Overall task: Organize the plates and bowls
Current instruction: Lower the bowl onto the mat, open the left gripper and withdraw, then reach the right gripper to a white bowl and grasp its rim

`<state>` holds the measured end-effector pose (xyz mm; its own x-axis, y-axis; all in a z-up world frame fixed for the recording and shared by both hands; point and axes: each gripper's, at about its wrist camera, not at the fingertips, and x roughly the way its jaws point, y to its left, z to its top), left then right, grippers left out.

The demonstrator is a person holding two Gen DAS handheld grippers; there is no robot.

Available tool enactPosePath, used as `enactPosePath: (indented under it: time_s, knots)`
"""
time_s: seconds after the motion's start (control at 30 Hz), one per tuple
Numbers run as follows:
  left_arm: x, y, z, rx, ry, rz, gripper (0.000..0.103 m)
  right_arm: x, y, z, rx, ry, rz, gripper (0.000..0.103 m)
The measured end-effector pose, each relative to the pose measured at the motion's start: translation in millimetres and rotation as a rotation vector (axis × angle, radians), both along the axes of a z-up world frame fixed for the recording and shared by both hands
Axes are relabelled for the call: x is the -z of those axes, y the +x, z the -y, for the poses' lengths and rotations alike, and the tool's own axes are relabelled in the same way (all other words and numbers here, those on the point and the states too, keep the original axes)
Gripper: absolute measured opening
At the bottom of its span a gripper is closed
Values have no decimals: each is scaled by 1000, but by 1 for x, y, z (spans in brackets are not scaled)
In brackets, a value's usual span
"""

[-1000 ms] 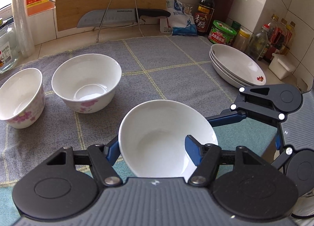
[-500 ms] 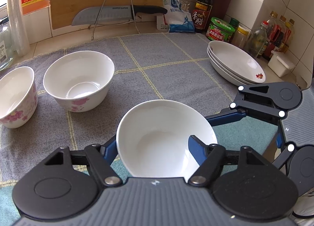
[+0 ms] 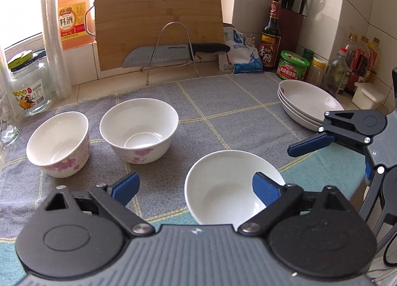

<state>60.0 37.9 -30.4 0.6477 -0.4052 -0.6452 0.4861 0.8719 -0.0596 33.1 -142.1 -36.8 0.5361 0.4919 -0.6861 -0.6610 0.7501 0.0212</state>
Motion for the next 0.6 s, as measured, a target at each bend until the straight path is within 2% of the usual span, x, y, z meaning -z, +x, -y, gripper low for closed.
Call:
enactPosePath:
  time_s: [0.17, 0.3, 0.6]
  knots:
    - [-3, 1, -24, -82, -30, 19, 98, -5, 3, 7, 15, 2, -2, 103]
    - [-1, 7, -34, -130, 8, 28, 98, -11, 10, 9, 22, -3, 4, 103]
    - [9, 25, -37, -152, 71, 106, 98, -27, 39, 5, 20, -1, 9, 103]
